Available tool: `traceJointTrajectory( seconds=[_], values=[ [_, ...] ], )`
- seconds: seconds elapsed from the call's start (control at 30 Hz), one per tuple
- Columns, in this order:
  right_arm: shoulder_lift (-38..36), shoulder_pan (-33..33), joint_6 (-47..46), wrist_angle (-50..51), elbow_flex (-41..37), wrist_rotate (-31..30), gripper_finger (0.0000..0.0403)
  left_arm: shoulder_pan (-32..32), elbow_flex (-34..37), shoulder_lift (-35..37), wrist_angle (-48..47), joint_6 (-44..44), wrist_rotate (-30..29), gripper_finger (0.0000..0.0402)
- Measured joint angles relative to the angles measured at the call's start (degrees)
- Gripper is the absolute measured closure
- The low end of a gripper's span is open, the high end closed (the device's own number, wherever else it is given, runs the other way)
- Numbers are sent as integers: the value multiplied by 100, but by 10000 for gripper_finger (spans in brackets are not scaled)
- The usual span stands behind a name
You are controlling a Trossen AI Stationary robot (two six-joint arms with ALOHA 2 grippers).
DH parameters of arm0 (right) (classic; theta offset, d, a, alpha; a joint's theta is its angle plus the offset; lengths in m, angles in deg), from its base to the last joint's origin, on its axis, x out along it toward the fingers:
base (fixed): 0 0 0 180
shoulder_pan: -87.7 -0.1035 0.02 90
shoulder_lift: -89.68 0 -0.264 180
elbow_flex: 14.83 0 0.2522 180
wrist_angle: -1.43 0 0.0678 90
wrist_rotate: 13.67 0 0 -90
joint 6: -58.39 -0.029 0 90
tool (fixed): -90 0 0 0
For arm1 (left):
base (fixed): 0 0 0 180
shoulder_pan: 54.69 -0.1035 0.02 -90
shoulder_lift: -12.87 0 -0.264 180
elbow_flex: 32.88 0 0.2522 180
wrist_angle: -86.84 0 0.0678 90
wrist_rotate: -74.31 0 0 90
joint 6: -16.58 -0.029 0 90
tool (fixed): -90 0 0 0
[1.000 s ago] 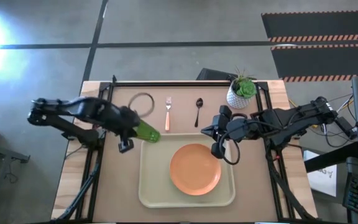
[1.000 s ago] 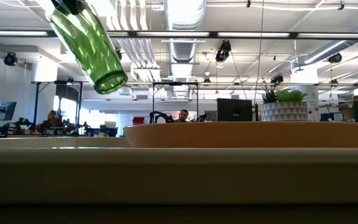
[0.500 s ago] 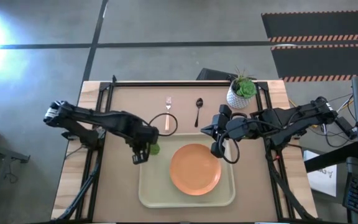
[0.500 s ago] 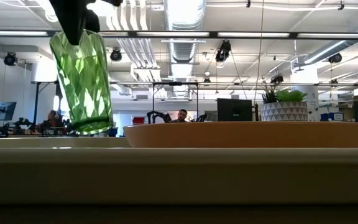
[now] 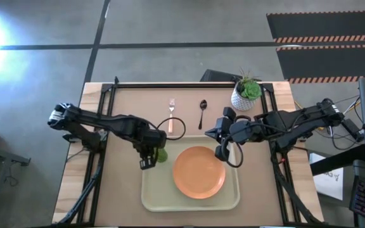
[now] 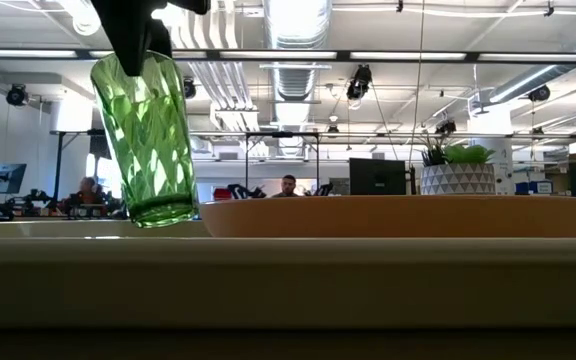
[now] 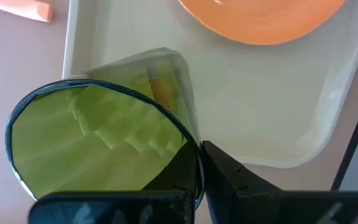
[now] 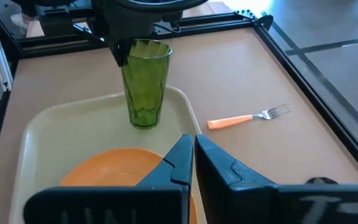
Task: Pick and place plate/cup/fork/spoon on tray
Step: Put the green cup on the top left of the orange plate
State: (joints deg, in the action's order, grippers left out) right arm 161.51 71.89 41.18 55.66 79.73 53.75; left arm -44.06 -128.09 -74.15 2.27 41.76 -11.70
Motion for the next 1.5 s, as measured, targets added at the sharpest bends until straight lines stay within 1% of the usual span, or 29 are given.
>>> traceJointTrajectory(
  seconds=[0.33,0.7,0.8,0.97,1.1,1.23,1.3,1.5],
  values=[
    [0,0,-8,-1,-75,1,394,0,39,0,-13,145,-20,402],
    [0,0,20,-2,-82,1,394,0,39,-77,-132,152,-484,401],
    [0,0,24,-4,-82,1,394,4,39,-316,-465,151,-483,402],
    [0,0,26,-1,-85,1,394,7,-14,-649,-625,-48,-179,401],
    [0,0,26,-2,-86,1,394,4,-296,-748,-675,-148,-101,401],
    [0,0,28,-2,-89,1,394,19,-750,-765,-576,-163,144,401],
    [0,-1,30,-2,-89,1,394,18,-942,-752,-603,-198,107,401],
    [0,0,58,-1,-89,0,394,13,-1021,-758,-804,-161,31,401]
  ],
)
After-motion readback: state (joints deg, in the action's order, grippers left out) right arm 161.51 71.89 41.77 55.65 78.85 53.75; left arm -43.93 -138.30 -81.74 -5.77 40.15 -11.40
